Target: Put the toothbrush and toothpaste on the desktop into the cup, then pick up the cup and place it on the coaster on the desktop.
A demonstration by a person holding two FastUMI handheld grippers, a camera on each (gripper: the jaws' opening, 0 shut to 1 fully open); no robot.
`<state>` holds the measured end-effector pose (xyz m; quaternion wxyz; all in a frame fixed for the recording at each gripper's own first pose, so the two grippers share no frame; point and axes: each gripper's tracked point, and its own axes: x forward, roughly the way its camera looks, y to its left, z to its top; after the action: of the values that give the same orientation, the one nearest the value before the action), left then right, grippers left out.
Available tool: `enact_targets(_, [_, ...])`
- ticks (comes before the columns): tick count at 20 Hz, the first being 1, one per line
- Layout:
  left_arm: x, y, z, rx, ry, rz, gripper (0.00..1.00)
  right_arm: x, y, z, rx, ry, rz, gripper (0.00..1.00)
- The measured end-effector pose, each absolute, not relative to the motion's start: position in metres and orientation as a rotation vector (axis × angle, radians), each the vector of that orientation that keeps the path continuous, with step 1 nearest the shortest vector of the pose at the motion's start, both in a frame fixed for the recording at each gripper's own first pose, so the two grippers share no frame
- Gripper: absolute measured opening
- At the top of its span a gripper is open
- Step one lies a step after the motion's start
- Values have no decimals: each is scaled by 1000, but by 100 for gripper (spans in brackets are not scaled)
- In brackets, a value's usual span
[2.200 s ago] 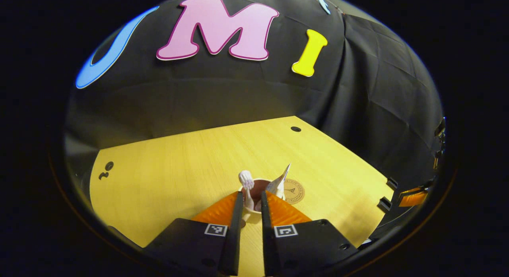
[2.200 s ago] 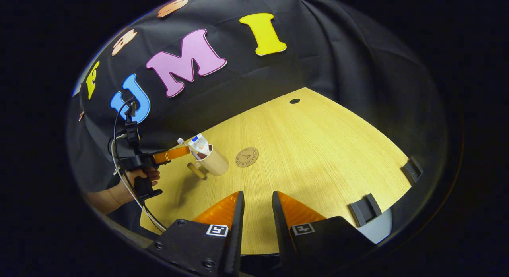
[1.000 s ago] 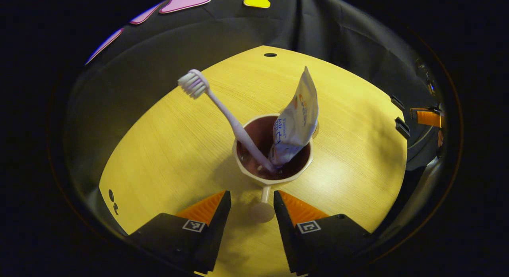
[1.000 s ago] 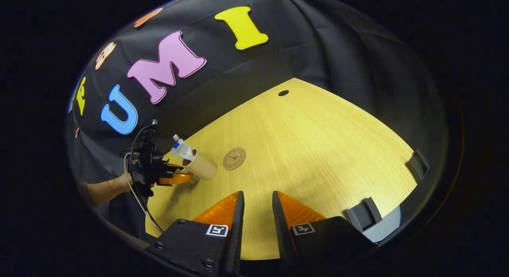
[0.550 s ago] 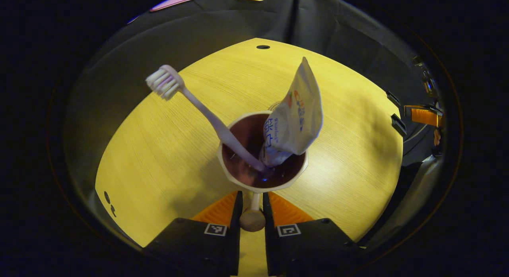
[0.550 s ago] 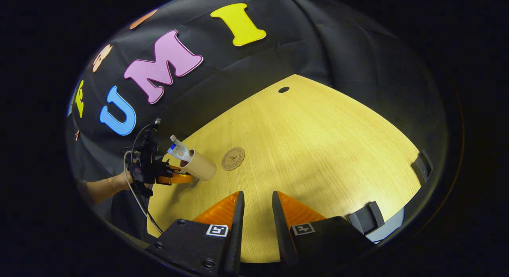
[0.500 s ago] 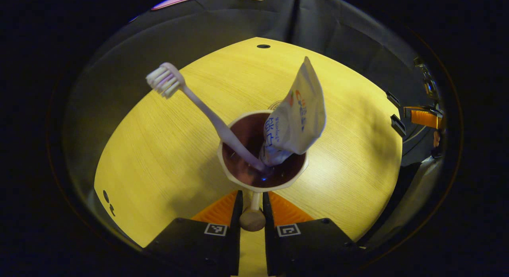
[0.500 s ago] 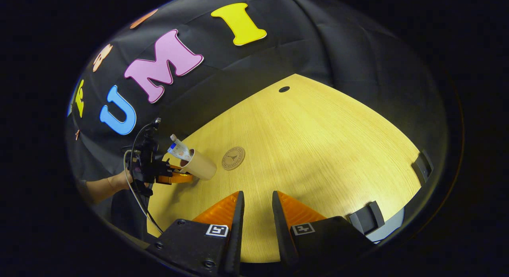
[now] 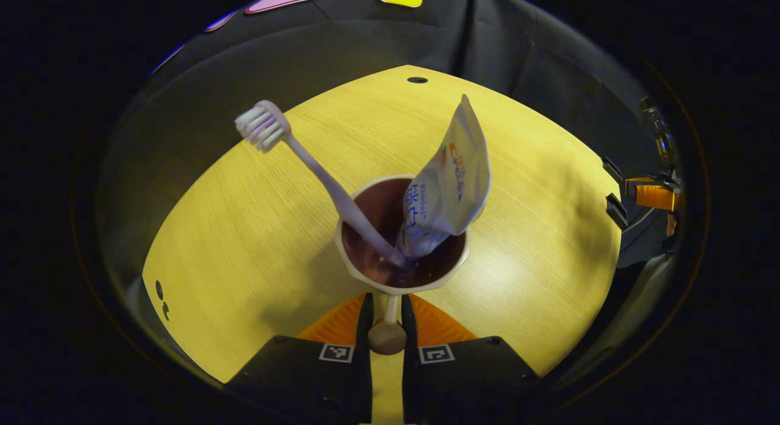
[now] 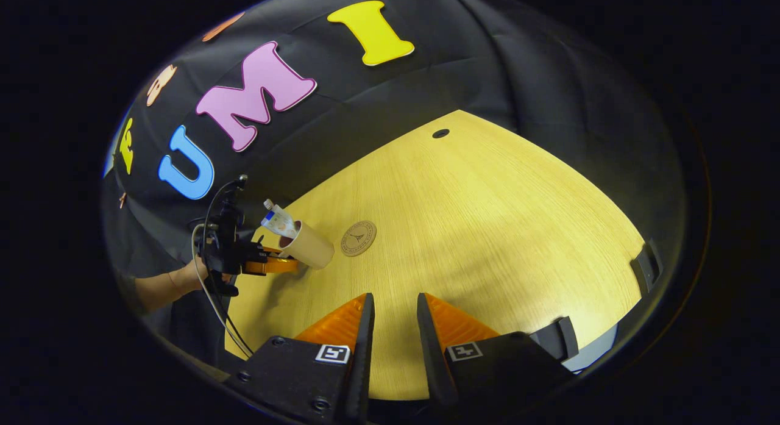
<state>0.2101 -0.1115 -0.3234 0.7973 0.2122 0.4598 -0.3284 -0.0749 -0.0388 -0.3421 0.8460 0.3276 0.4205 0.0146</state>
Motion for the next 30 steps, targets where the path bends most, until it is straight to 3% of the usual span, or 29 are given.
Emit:
enact_targets(10, [210, -133, -314, 409, 940, -616, 23, -57, -65, -359, 678, 927, 128, 43])
enact_targets(11, [213, -135, -311, 397, 940, -605, 27, -56, -66, -362, 675, 932, 139, 43])
enact_targets(12, [214, -137, -309, 380, 938, -591, 23, -54, -68, -364, 675, 936, 149, 43])
enact_targets(16, [216, -146, -303, 332, 909, -567, 21, -52, -77, -368, 664, 951, 184, 43])
enact_targets(30, [213, -214, -300, 376, 891, -670, 22, -54, -107, -369, 690, 935, 151, 43])
